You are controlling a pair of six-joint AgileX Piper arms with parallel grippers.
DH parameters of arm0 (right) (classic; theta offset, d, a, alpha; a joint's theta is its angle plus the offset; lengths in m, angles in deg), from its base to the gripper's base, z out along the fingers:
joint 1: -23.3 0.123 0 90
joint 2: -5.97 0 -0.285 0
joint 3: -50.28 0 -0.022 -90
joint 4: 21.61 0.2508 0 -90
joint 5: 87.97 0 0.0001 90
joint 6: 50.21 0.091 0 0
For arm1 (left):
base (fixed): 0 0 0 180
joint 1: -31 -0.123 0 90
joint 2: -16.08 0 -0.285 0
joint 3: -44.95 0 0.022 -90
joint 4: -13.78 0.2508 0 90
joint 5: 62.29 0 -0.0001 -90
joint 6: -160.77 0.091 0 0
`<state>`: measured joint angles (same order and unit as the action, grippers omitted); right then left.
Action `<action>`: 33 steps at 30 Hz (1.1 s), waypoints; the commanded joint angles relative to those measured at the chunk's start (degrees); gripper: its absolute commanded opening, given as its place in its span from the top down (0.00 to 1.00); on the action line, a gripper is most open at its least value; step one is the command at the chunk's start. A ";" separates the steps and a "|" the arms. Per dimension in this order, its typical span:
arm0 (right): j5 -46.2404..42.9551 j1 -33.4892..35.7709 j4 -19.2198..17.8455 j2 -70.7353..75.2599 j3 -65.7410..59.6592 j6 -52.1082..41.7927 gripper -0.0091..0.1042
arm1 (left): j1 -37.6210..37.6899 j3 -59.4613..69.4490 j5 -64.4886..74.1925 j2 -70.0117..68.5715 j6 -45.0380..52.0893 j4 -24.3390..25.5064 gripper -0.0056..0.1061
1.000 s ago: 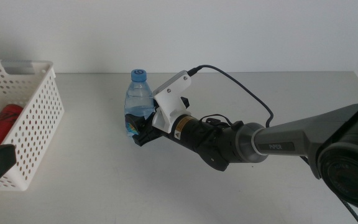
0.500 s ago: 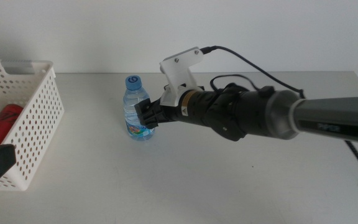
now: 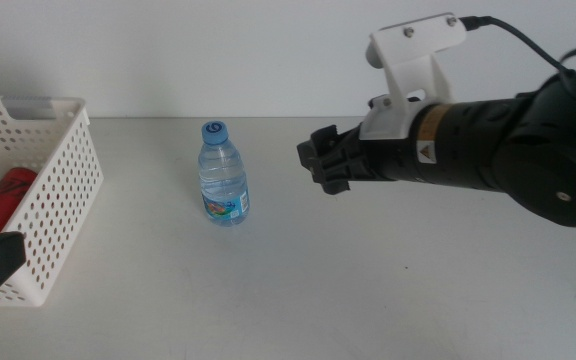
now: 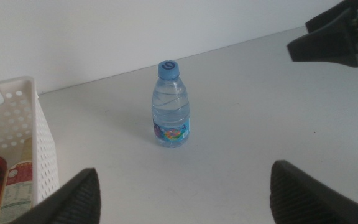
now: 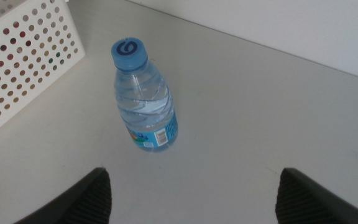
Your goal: Use arms to grab the bottles and put them into the dustbin to the left of the table.
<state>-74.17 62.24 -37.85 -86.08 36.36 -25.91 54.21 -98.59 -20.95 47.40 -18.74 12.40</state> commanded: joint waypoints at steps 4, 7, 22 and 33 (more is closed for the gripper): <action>-1.11 -0.07 6.54 12.03 -4.92 -6.83 0.32 | 0.32 -1.37 -4.35 0.50 -0.49 -0.22 0.11; 0.54 -0.07 17.16 18.31 -7.46 -17.54 0.32 | 0.32 -1.37 -4.35 0.50 -0.49 -0.23 0.11; 11.23 -0.17 17.72 33.94 -10.91 -20.89 0.32 | 0.32 -1.37 -4.35 0.50 -0.49 -0.23 0.11; 2.98 -0.17 17.64 48.21 -24.98 -20.40 0.33 | 0.32 -1.37 -4.35 0.50 -0.49 -0.23 0.11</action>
<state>-66.07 62.24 -19.40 -38.50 10.55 -46.10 54.27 -98.59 -20.95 47.40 -18.74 12.40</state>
